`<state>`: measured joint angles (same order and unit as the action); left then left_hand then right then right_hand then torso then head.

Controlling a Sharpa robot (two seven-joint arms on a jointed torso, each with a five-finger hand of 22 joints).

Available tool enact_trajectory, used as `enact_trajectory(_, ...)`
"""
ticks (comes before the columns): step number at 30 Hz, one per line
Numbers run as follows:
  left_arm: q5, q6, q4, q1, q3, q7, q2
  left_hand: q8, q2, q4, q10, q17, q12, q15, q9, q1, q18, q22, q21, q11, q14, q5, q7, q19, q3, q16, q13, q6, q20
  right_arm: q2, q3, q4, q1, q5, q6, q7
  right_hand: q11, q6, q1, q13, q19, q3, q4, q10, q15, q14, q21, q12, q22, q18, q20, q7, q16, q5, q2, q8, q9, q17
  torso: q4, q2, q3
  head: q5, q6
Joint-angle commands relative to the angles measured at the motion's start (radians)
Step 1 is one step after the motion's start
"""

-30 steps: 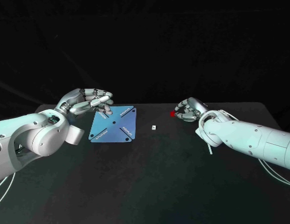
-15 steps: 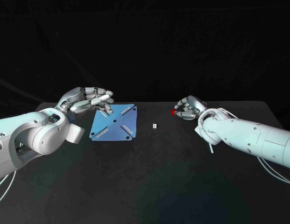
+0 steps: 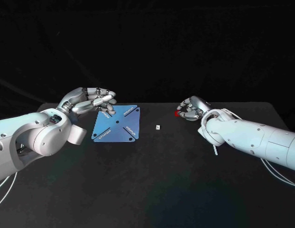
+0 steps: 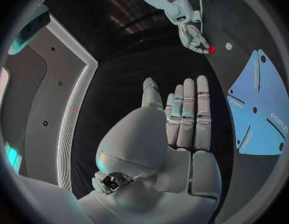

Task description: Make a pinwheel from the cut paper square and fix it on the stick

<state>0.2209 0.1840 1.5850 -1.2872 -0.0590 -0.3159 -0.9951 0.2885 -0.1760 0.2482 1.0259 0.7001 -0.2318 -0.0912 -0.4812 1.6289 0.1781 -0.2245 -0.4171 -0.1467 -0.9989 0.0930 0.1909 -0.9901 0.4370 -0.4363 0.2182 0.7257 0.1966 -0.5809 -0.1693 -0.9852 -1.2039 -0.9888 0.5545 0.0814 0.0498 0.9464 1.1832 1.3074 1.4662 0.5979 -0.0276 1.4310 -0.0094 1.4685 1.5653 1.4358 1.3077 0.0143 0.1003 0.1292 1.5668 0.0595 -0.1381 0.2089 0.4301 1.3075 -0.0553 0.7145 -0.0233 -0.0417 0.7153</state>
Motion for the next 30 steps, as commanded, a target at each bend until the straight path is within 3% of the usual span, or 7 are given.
enact_trajectory(1,0.004,-0.014,0.003,-0.001,0.001,-0.005,0.001,0.005,-0.009,-0.007,0.005,-0.001,0.006,0.000,0.001,-0.001,0.001,0.001,0.005,0.000,-0.008,-0.006,0.018,-0.007,0.019,0.003,-0.001,-0.004,-0.002,0.003,0.000,0.004,-0.001,-0.006,-0.012,0.007,0.001,0.009,0.001,0.099,0.105,0.003,-0.001,0.005,-0.007,0.102,0.005,0.006,0.263,-0.014,-0.008,0.000,0.004,-0.004,0.012,0.004,0.002,0.263,0.0004,0.000,-0.0005,0.000,0.002)
enact_trajectory(18,0.004,-0.015,0.003,-0.001,0.001,-0.001,-0.001,0.007,-0.009,-0.010,0.005,-0.003,0.006,0.000,0.000,0.000,0.002,0.003,0.008,0.001,-0.009,-0.008,0.017,-0.008,0.018,0.005,-0.002,-0.003,-0.002,0.011,0.000,0.009,-0.001,-0.007,-0.014,0.007,0.000,0.012,0.001,0.101,0.105,0.002,-0.002,0.006,-0.008,0.102,0.005,0.007,0.263,-0.014,-0.009,-0.001,0.004,-0.005,0.012,0.005,0.002,0.263,0.0006,0.000,-0.0004,0.002,0.008)
enact_trajectory(30,0.004,-0.015,0.004,-0.001,0.001,0.001,-0.003,0.008,-0.009,-0.010,0.005,-0.004,0.007,0.000,0.001,-0.001,0.002,0.003,0.009,0.001,-0.009,-0.008,0.017,-0.009,0.019,0.006,-0.002,-0.003,-0.002,0.015,0.000,0.013,0.000,-0.008,-0.019,0.004,-0.020,0.066,0.018,0.109,0.105,-0.001,-0.016,0.015,-0.024,0.102,0.005,0.012,0.263,-0.014,-0.023,-0.024,0.004,-0.008,0.040,0.036,0.021,0.263,-0.0001,0.001,-0.0007,0.004,0.013)
